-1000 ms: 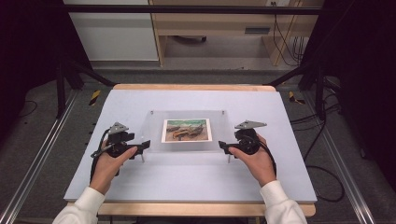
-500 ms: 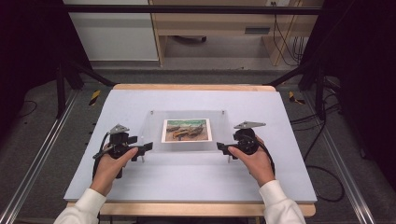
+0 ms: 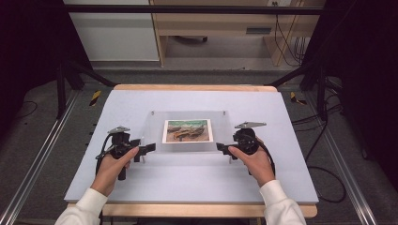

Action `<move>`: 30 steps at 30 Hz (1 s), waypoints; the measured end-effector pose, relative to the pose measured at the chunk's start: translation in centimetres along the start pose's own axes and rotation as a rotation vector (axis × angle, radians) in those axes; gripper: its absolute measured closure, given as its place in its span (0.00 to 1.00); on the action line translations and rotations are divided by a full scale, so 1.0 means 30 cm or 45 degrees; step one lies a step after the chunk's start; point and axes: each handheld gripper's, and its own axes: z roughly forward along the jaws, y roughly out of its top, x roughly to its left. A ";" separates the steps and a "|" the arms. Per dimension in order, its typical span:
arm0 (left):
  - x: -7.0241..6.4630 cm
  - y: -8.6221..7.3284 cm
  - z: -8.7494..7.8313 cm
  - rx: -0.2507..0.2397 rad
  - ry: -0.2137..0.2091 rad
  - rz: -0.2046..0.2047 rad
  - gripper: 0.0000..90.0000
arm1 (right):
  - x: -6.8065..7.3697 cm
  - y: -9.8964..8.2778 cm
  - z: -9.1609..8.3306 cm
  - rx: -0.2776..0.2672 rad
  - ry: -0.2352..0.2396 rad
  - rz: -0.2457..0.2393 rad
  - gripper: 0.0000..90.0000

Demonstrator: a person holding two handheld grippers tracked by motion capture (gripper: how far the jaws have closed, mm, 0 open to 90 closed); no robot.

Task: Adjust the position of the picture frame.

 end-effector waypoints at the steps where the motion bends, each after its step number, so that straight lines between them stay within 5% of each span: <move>1: 0.001 0.000 0.002 0.004 -0.011 -0.009 0.14 | 0.000 0.000 0.000 0.000 0.002 0.005 0.17; 21: 0.000 0.003 0.021 0.014 -0.036 -0.040 0.13 | -0.031 -0.013 0.003 0.032 0.093 0.146 0.15; 30: 0.003 0.004 0.026 0.009 -0.041 -0.048 0.13 | -0.034 -0.015 0.003 0.046 0.113 0.159 0.13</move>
